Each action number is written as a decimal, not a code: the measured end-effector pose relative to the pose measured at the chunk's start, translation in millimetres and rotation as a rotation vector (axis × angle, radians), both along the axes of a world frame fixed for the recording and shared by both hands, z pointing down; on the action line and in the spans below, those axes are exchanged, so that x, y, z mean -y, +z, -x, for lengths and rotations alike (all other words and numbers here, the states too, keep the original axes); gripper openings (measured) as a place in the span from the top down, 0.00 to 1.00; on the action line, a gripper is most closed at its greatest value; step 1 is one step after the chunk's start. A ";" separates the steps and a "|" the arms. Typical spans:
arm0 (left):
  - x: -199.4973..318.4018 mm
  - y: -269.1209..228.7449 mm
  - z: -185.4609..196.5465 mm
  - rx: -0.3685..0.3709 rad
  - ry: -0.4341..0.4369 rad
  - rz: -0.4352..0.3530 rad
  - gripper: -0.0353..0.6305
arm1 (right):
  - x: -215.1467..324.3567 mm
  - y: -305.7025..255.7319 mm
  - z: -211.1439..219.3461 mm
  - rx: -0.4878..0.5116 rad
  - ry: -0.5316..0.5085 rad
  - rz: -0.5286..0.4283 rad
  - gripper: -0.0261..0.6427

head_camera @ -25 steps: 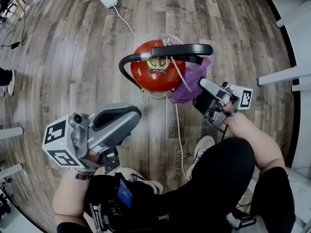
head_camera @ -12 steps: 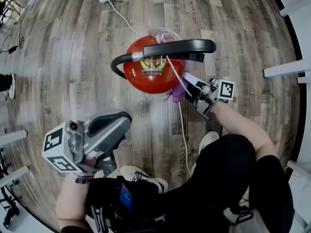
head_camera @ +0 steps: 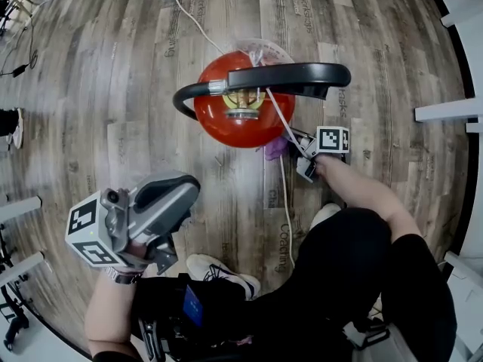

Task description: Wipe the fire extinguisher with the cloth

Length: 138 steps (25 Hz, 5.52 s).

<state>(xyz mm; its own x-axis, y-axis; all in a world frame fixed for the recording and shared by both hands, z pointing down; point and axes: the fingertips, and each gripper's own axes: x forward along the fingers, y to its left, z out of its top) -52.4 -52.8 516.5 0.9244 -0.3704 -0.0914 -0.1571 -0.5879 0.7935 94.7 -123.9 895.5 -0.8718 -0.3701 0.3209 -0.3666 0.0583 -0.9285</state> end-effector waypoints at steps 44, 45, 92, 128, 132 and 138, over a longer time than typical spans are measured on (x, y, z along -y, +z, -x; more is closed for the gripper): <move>12.4 -15.2 -1.6 -0.092 -0.005 -0.036 0.95 | 14.3 -382.4 -82.7 0.574 -0.033 -0.626 0.88; 13.0 -17.2 -1.5 -0.087 -0.009 -0.047 0.95 | 15.8 -402.8 -85.9 0.507 -0.065 -0.682 0.88; -9.9 -18.7 -46.7 0.108 0.154 -0.315 0.95 | 18.2 -430.3 43.7 -0.914 -1.761 -0.675 0.88; -11.7 -171.7 81.5 0.110 -0.299 -0.031 0.95 | -22.0 -671.8 -47.4 0.328 -0.196 -0.610 0.88; -55.9 -249.9 70.1 0.130 -0.255 0.074 0.95 | -51.9 -752.6 -38.8 0.348 -0.122 -0.532 0.88; -95.8 -379.0 34.6 0.063 -0.065 0.097 0.95 | -101.5 -869.6 -9.9 0.373 -0.008 -0.519 0.88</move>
